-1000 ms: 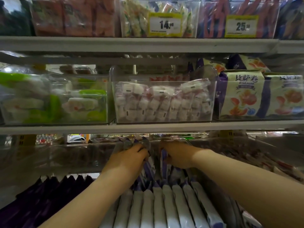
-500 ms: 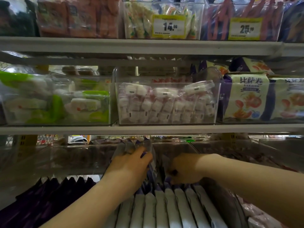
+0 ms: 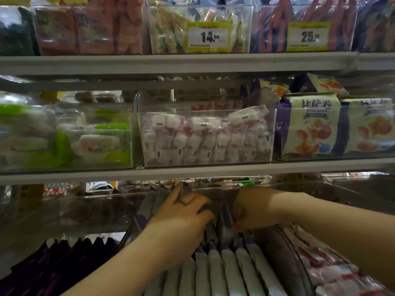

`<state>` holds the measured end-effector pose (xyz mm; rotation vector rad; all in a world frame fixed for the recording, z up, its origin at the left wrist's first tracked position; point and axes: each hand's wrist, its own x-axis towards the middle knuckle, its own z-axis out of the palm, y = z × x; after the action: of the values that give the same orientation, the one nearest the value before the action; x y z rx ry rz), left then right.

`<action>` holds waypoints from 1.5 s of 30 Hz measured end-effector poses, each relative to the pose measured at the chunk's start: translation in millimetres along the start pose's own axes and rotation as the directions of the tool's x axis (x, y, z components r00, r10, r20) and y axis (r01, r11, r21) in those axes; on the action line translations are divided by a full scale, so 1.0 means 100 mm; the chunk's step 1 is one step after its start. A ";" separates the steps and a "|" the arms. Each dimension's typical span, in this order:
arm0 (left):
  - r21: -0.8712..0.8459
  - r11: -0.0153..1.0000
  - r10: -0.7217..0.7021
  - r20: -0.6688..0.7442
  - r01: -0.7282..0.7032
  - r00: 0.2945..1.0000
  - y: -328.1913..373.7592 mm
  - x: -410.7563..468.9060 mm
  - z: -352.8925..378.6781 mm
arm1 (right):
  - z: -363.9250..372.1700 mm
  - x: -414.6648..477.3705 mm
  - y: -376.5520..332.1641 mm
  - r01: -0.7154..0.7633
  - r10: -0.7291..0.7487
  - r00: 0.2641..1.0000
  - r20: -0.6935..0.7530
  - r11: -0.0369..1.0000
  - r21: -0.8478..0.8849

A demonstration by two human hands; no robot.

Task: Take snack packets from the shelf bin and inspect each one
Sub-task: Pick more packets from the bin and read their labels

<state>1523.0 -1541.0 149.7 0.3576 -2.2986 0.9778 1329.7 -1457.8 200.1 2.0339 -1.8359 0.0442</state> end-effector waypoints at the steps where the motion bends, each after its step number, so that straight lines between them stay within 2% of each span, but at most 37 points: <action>1: 0.002 1.000 0.016 -0.011 -0.016 1.000 0.06 0.07 0.01 | 0.01 -0.02 0.01 0.027 -0.027 1.000 0.005 1.000 0.006; 3: -0.010 0.999 0.030 0.015 -0.030 0.999 0.16 0.22 0.05 | 0.05 -0.02 0.01 0.059 -0.058 0.997 0.053 0.998 -0.013; 5: -0.030 1.000 -0.005 0.104 0.009 0.995 0.19 0.34 0.15 | 0.09 0.00 0.02 0.059 -0.055 0.992 0.116 0.998 -0.037; 8: 0.099 0.993 0.042 0.142 -0.057 0.989 0.12 0.40 0.27 | 0.08 0.04 0.02 0.082 -0.072 0.985 0.159 0.995 -0.059; 12: 0.122 0.984 0.126 0.043 -0.130 0.991 0.06 0.35 0.20 | 0.06 0.12 -0.01 0.092 -0.089 0.984 0.152 0.996 -0.011; 15: 0.141 0.986 0.093 -0.014 -0.090 0.996 0.06 0.29 0.21 | 0.10 0.18 -0.06 0.096 -0.085 0.974 0.208 0.994 -0.046; 20: 0.141 0.990 0.031 0.006 -0.031 1.000 0.02 0.22 0.24 | 0.14 0.19 -0.10 0.083 -0.050 0.948 0.315 0.992 -0.090; 25: 0.165 0.986 0.030 -0.001 -0.029 1.000 0.02 0.22 0.26 | 0.15 0.22 -0.13 0.017 0.020 0.951 0.307 0.993 -0.117; 32: 0.192 0.981 0.023 0.020 -0.027 1.000 0.01 0.20 0.31 | 0.09 0.29 -0.15 0.022 0.066 0.906 0.418 0.979 -0.202; 37: 0.213 0.977 0.003 0.069 -0.018 0.998 0.01 0.21 0.27 | 0.21 0.24 -0.15 0.010 0.028 0.965 0.261 0.989 -0.146; 41: 0.193 0.981 0.024 0.052 -0.033 0.998 0.03 0.21 0.26 | 0.24 0.24 -0.15 0.002 0.047 0.965 0.258 0.983 -0.186; 45: 0.179 0.984 0.007 0.032 -0.013 0.999 0.03 0.19 0.28 | 0.33 0.24 -0.17 -0.006 0.040 0.984 0.171 0.981 -0.195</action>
<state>1495.4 -1559.4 144.8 0.4387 -2.2475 1.1968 1341.4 -1489.4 171.9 1.9321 -1.8848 -0.3043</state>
